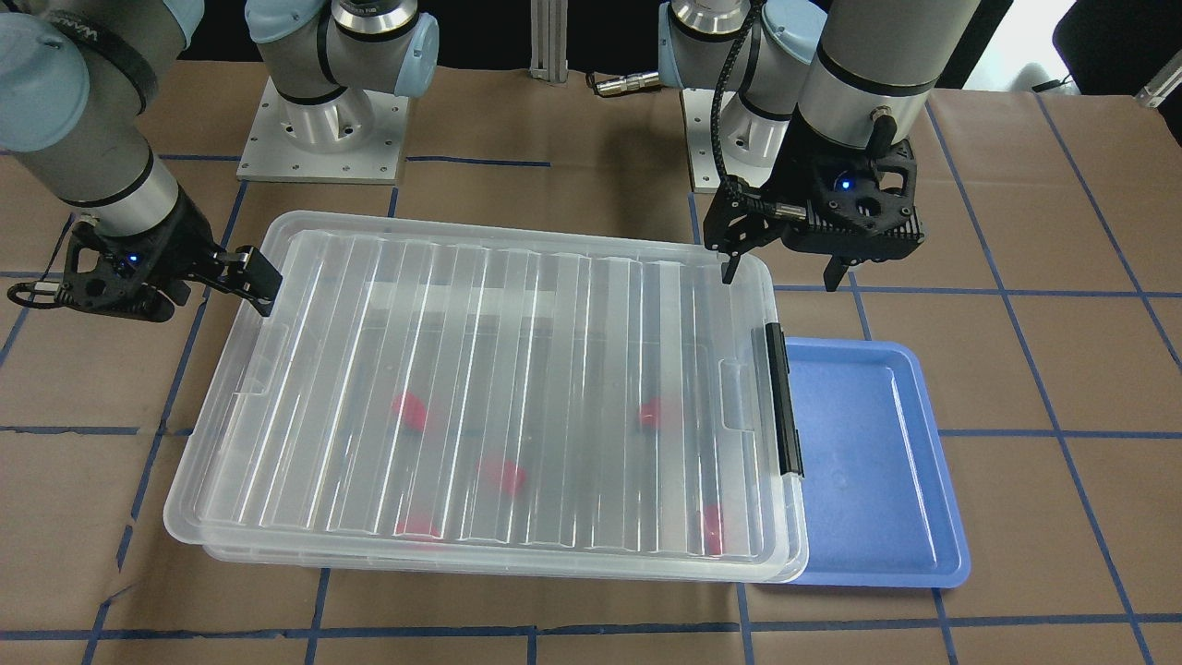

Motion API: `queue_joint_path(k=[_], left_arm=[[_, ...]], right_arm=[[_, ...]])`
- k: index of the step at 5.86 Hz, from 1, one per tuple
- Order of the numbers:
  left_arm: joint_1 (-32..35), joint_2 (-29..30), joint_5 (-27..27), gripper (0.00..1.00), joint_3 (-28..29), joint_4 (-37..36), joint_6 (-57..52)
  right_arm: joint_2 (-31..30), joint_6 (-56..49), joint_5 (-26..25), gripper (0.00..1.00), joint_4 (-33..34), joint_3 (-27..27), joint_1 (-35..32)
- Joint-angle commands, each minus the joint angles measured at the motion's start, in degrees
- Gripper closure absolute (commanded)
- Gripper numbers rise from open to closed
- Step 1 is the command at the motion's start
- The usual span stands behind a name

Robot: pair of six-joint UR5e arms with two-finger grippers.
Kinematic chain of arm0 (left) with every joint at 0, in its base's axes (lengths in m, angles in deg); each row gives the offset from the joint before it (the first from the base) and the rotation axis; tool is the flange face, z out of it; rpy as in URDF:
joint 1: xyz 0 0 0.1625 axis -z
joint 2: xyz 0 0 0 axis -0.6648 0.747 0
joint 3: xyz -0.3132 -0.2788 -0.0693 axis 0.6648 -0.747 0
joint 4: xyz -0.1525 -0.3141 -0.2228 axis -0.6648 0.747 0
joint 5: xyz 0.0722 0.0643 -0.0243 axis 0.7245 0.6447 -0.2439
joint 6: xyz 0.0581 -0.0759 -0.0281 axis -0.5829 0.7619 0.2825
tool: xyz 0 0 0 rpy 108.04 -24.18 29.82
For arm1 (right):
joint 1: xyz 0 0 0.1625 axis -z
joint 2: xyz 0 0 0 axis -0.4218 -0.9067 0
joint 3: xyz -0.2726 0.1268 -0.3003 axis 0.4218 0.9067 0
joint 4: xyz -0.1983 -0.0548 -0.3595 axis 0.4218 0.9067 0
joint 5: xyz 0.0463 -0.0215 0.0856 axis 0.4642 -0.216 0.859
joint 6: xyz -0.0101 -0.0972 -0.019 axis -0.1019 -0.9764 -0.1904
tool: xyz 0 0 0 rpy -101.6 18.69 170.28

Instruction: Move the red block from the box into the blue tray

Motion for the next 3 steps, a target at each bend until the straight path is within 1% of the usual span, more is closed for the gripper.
queue_joint_path(k=[1, 2, 3], left_arm=[[0.0, -0.05, 0.02, 0.01, 0.0, 0.0, 0.0], [0.0, -0.05, -0.06, 0.01, 0.0, 0.0, 0.0], [0.0, -0.05, 0.02, 0.01, 0.0, 0.0, 0.0]], right_arm=[[0.54, -1.54, -0.14, 0.0, 0.29, -0.29, 1.76], [0.54, -1.45, -0.06, 0.0, 0.55, -2.38, 1.95], [0.46, -1.36, 0.12, 0.0, 1.68, -3.27, 1.95]])
